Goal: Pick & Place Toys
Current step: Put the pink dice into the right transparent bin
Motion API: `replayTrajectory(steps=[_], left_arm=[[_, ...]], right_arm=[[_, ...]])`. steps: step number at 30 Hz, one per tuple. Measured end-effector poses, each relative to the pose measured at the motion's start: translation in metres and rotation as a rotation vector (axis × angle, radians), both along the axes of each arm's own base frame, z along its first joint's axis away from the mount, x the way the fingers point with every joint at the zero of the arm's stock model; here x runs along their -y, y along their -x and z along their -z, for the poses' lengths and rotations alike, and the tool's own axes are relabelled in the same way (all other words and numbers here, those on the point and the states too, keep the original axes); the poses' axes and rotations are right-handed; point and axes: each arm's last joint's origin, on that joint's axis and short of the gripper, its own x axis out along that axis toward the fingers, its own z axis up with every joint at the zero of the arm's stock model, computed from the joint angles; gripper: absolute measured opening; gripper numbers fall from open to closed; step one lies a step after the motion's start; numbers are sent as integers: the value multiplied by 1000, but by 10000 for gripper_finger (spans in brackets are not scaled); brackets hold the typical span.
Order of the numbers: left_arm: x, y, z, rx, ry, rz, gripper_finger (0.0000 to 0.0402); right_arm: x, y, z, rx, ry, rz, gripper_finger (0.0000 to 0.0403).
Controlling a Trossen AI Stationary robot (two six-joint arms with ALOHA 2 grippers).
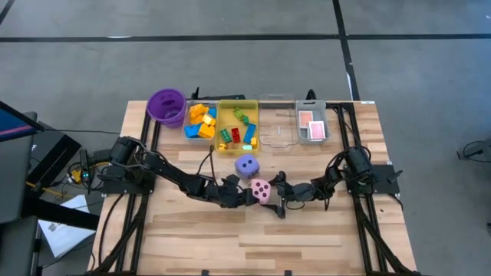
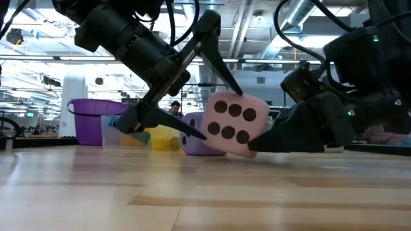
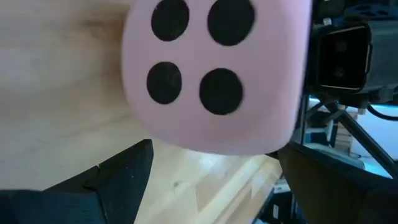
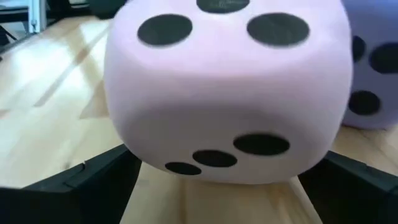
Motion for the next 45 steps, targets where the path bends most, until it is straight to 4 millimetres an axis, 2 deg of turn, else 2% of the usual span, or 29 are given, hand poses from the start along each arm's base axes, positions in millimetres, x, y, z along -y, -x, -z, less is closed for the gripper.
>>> replayTrajectory(steps=[5,13,33,45], left_arm=[[7,0,-2,16,26,55,337],[9,1,-2,18,29,64,337],[4,0,-3,45,-55,-63,337],[-2,-1,-3,54,-85,-119,337]], right_arm=[[-6,-11,-4,24,-8,-9,400],[-13,-17,-3,-8,4,-22,400],[-9,-18,-2,-17,10,6,400],[-1,-19,-2,-9,-45,93,400]])
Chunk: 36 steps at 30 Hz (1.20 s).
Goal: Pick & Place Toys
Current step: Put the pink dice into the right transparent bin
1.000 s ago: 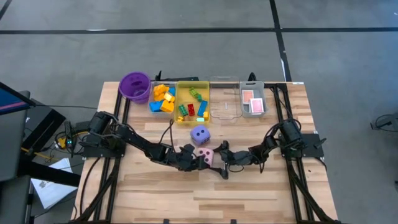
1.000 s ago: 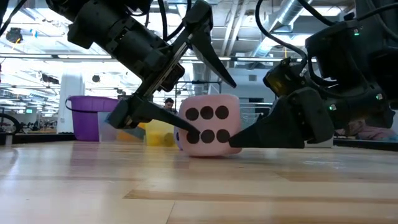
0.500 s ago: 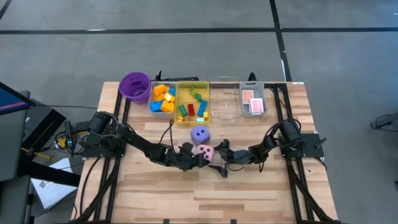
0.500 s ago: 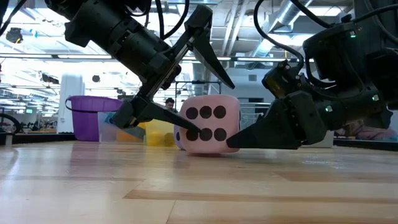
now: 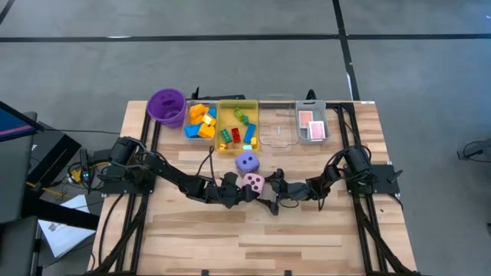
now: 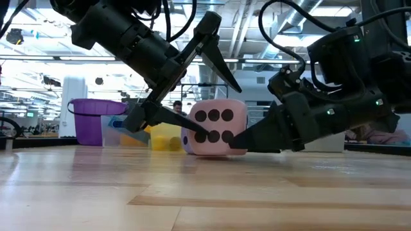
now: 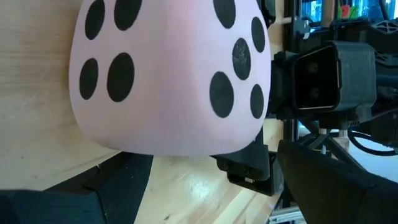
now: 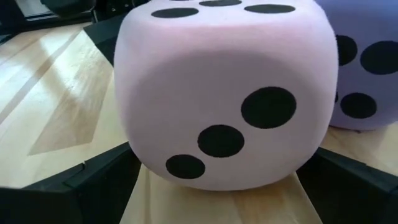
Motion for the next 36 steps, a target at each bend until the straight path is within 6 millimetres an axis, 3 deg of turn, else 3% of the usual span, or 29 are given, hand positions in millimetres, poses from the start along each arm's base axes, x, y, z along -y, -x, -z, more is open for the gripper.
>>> replayTrajectory(steps=[6,12,29,36], left_arm=[[-1,0,0,0,0,-2,337],[-1,0,0,0,-2,-4,337],[-1,0,0,2,-3,-6,337],[0,-1,-1,7,1,-2,337]], right_arm=[[0,0,0,2,-17,6,400],[0,0,-1,32,-154,53,400],[13,-5,-3,41,-192,60,400],[10,-7,-3,34,-175,41,397]])
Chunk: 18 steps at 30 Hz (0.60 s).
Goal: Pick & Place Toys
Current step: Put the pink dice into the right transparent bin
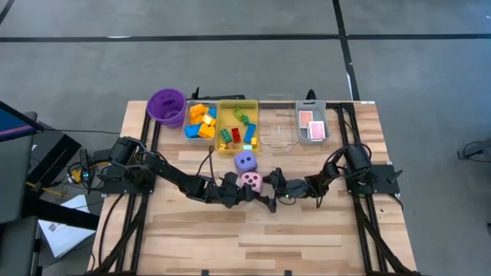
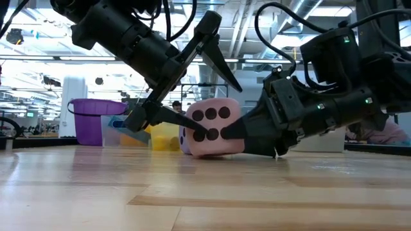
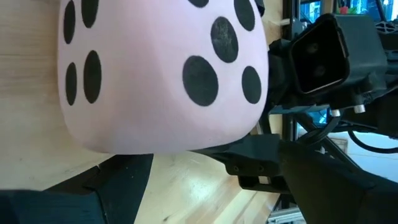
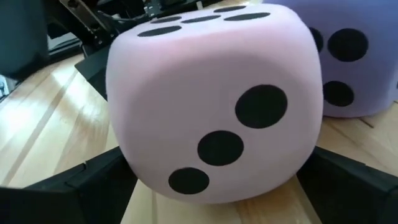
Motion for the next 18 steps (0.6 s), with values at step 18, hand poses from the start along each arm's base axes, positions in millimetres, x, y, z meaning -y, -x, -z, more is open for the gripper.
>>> replayTrajectory(steps=[18], left_arm=[[12,-6,-14,107,170,294,337]], right_arm=[[-19,5,0,-1,11,-81,382]])
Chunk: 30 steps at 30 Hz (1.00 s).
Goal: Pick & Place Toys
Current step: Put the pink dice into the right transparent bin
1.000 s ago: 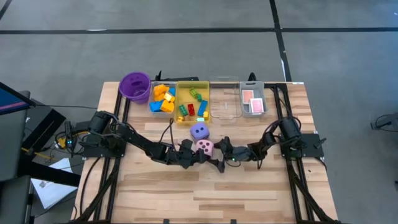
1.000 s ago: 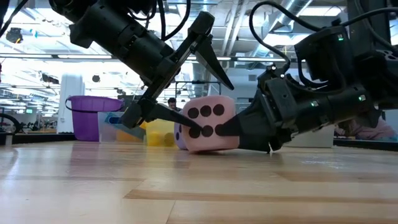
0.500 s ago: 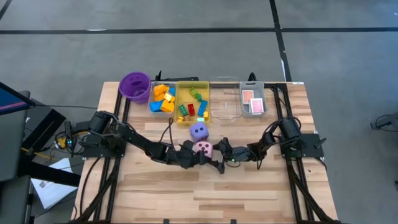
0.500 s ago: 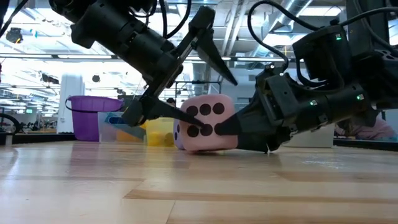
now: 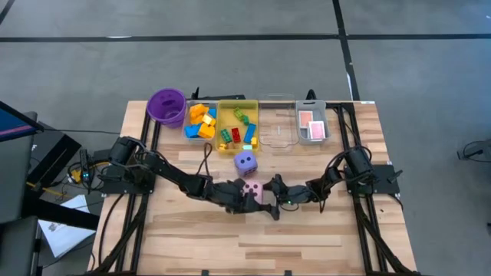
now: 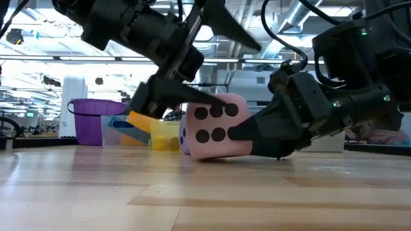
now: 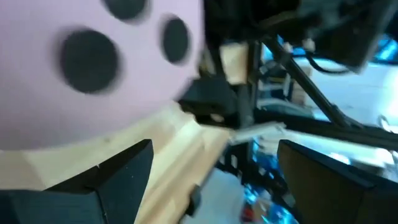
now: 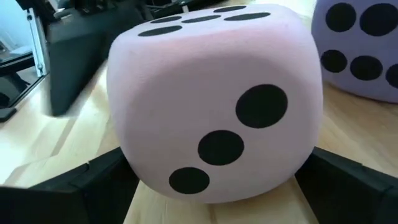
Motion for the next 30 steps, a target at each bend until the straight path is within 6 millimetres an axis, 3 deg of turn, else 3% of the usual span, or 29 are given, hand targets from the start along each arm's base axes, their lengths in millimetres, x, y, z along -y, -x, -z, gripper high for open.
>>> replayTrajectory(steps=[6,10,16,24,30], left_arm=[[5,-4,-13,126,84,117,337],[8,-6,-25,246,138,201,337],[12,-5,-45,433,201,339,337],[12,4,-74,578,220,430,337],[7,17,-107,772,-22,446,337]], right_arm=[[-6,2,-1,0,0,-19,382],[-7,2,-13,-8,2,-21,382],[-2,6,-60,-12,89,-6,382],[25,26,-123,0,129,165,382],[59,48,-160,33,144,351,382]])
